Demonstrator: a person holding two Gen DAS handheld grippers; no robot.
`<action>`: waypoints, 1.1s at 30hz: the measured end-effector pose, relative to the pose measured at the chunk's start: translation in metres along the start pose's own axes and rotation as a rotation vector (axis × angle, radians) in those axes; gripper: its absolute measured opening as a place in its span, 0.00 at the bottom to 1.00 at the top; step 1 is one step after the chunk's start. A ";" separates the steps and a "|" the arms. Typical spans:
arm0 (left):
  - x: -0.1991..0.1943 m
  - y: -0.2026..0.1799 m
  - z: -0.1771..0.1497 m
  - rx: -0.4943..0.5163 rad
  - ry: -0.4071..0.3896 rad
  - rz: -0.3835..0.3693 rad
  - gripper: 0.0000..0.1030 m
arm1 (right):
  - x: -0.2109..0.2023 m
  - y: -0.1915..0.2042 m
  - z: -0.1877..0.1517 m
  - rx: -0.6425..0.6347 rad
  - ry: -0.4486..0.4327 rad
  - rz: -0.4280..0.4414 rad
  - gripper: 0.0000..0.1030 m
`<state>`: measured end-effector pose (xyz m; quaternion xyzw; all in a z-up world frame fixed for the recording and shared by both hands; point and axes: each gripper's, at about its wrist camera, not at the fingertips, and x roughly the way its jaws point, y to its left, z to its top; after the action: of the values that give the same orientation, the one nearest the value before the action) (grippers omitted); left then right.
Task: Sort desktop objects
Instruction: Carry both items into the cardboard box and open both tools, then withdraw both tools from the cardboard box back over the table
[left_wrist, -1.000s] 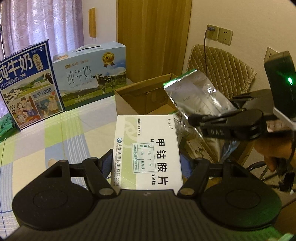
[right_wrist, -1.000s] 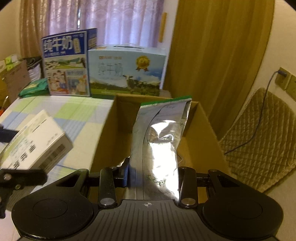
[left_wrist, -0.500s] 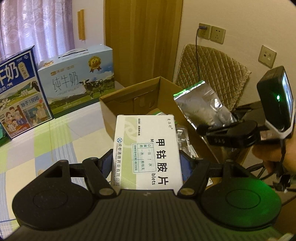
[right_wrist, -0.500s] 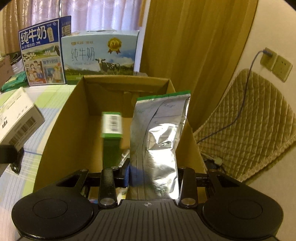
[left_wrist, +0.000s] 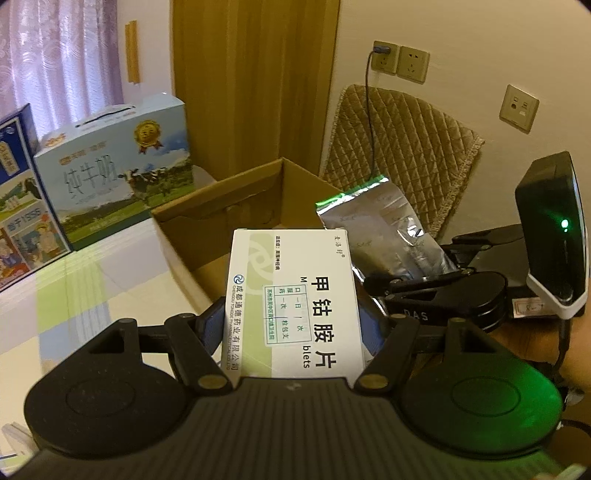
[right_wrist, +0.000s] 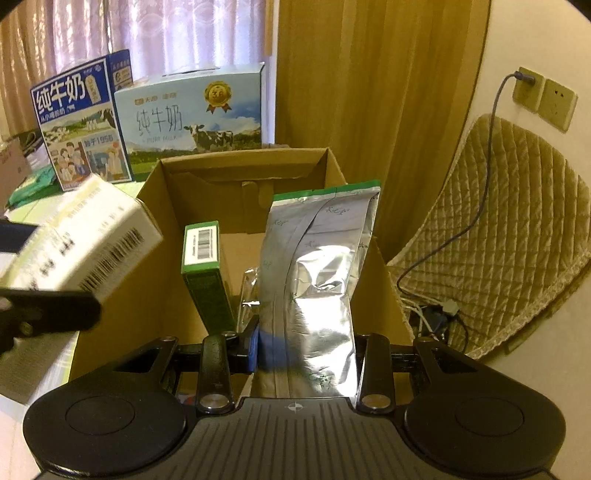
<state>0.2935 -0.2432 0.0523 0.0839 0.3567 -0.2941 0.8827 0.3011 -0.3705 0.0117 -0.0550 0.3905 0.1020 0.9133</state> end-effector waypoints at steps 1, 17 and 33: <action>0.002 -0.001 0.000 -0.002 0.001 -0.005 0.65 | 0.000 -0.002 0.000 0.008 -0.003 0.006 0.33; 0.012 0.005 -0.006 -0.088 -0.027 -0.020 0.71 | -0.001 -0.023 -0.007 0.095 -0.016 0.066 0.22; -0.016 0.012 -0.030 -0.096 -0.007 0.038 0.73 | -0.026 -0.016 -0.016 0.119 -0.044 0.085 0.23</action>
<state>0.2744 -0.2152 0.0408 0.0471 0.3656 -0.2604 0.8924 0.2759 -0.3926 0.0195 0.0181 0.3779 0.1185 0.9180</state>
